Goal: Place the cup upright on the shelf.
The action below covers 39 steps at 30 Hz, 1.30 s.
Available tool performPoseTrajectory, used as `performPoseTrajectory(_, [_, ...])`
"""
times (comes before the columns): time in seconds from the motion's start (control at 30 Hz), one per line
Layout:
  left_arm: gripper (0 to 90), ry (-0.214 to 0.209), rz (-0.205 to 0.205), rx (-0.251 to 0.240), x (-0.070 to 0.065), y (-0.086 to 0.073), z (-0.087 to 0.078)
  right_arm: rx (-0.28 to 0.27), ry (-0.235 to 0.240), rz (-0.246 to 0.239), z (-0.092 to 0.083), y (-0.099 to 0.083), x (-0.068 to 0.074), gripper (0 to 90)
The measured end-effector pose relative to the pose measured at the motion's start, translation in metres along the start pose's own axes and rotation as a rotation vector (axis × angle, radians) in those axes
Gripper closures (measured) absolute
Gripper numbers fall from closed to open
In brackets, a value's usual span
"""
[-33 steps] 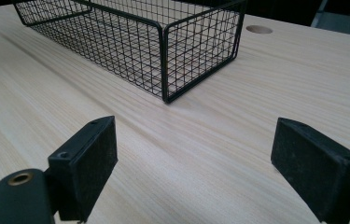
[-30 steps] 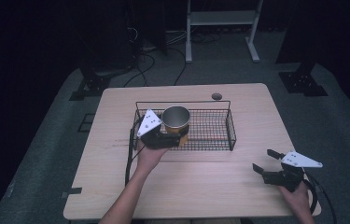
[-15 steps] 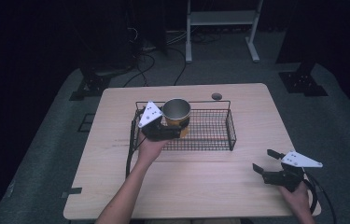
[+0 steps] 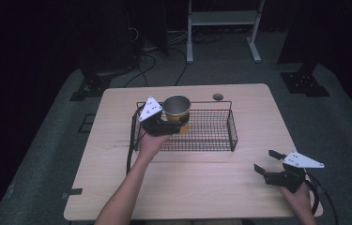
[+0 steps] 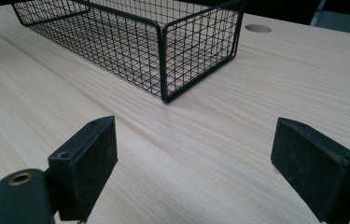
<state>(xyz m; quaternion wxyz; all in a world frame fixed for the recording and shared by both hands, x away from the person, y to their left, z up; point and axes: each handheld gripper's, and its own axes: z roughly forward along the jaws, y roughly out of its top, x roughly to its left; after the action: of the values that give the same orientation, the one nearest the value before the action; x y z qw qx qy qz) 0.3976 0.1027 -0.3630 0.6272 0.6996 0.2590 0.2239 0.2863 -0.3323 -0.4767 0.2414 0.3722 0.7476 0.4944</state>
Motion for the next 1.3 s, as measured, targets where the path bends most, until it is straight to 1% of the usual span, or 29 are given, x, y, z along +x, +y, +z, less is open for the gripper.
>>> performPoseTrajectory(0.1, [13.3, -0.003, 0.001, 0.002, 0.002, 0.002, 0.002, 0.000, 0.000, 0.000, 0.000, 0.000, 0.000, 13.4])
performPoseTrajectory(0.23, [13.3, -0.008, 0.006, -0.011, 0.005, 0.004, 0.006, -0.001, 0.000, 0.003, 0.000, 0.000, 0.000, 13.4])
performPoseTrajectory(0.27, [13.3, -0.017, 0.000, -0.007, 0.006, 0.004, 0.008, -0.001, 0.000, 0.004, 0.000, 0.000, 0.000, 13.4])
performPoseTrajectory(0.3, [13.3, -0.017, 0.000, -0.007, 0.006, 0.004, 0.008, -0.002, 0.001, 0.005, 0.000, 0.000, 0.000, 13.4])
performPoseTrajectory(0.37, [13.3, -0.019, 0.003, -0.002, 0.008, 0.004, 0.010, -0.001, 0.001, 0.005, 0.000, 0.000, -0.001, 13.4])
performPoseTrajectory(0.5, [13.3, -0.037, 0.025, 0.008, 0.009, 0.005, 0.014, -0.002, 0.001, 0.005, 0.000, 0.000, -0.001, 13.4])
performPoseTrajectory(0.57, [13.3, -0.043, 0.021, 0.009, 0.011, 0.005, 0.017, -0.003, 0.003, 0.008, 0.000, 0.000, -0.001, 13.4])
performPoseTrajectory(0.6, [13.3, -0.041, 0.022, -0.005, 0.013, 0.005, 0.018, -0.004, 0.004, 0.006, 0.000, 0.000, -0.001, 13.4])
performPoseTrajectory(0.77, [13.3, -0.041, 0.014, 0.002, 0.018, 0.005, 0.020, -0.005, 0.007, 0.006, 0.000, 0.000, -0.001, 13.4])
performPoseTrajectory(0.97, [13.3, -0.062, 0.024, 0.001, 0.023, 0.009, 0.022, -0.005, 0.007, 0.007, 0.000, 0.000, -0.001, 13.4])
performPoseTrajectory(1.0, [13.3, -0.066, 0.032, -0.009, 0.025, 0.009, 0.023, -0.005, 0.008, 0.007, 0.000, 0.000, -0.001, 13.4])
performPoseTrajectory(1.03, [13.3, -0.066, 0.032, -0.009, 0.025, 0.009, 0.023, -0.005, 0.008, 0.007, 0.000, 0.000, -0.001, 13.4])
performPoseTrajectory(1.07, [13.3, -0.074, 0.023, -0.016, 0.028, 0.009, 0.023, -0.004, 0.007, 0.004, 0.000, 0.000, 0.000, 13.4])
performPoseTrajectory(1.23, [13.3, -0.080, 0.021, 0.003, 0.034, 0.007, 0.025, -0.005, 0.007, 0.006, 0.000, 0.000, -0.001, 13.4])
performPoseTrajectory(1.27, [13.3, -0.089, 0.016, 0.001, 0.036, 0.005, 0.026, -0.006, 0.006, 0.003, 0.000, 0.000, -0.001, 13.4])
performPoseTrajectory(1.3, [13.3, -0.089, 0.016, 0.001, 0.036, 0.005, 0.026, -0.005, 0.006, 0.002, 0.000, 0.000, -0.001, 13.4])
